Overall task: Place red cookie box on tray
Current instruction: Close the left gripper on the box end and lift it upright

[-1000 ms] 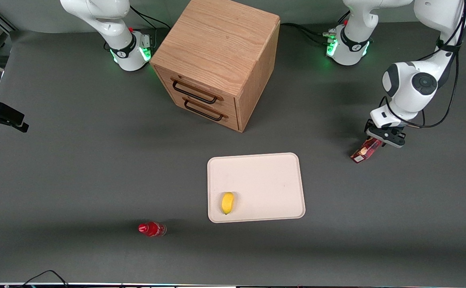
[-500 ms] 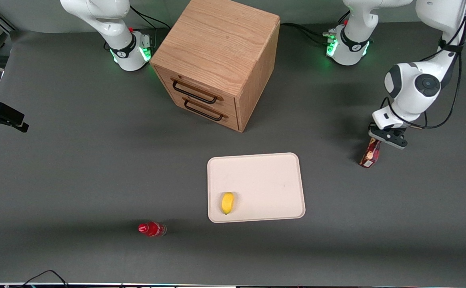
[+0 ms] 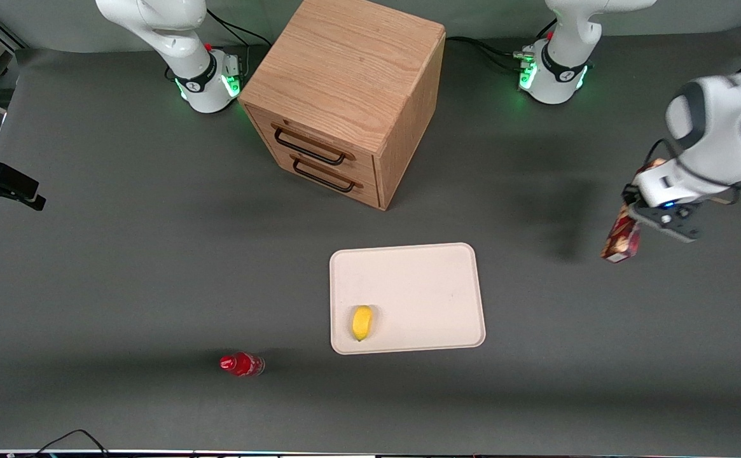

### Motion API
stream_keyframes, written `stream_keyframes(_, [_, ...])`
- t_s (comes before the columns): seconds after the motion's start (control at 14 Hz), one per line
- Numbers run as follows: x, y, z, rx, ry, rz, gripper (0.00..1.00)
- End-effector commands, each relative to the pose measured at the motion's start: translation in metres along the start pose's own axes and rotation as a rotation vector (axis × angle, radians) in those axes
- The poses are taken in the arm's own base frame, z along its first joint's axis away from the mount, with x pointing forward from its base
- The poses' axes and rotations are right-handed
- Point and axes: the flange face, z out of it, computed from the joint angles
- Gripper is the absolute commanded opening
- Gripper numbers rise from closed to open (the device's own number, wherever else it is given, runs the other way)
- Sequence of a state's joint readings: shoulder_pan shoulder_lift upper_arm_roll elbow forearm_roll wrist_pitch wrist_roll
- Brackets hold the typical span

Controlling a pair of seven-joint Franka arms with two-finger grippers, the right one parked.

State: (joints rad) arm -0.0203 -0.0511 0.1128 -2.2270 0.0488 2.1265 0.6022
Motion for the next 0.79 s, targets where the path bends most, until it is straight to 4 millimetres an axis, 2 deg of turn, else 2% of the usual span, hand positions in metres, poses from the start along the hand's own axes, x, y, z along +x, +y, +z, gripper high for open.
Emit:
stream_keyframes(0.0, [0.006, -0.010, -0.091, -0.017, -0.040, 0.009, 0.00])
stream_keyframes(0.07, [0.008, -0.011, -0.115, -0.014, -0.041, 0.008, 0.00])
stream_keyframes(0.21, [0.009, -0.013, -0.141, -0.012, -0.040, 0.004, 0.00])
stream_keyframes(0.43, [0.019, -0.003, -0.145, -0.016, -0.023, -0.045, 0.00])
stream_keyframes(0.71, [0.071, 0.068, -0.147, 0.008, -0.014, -0.238, 0.00])
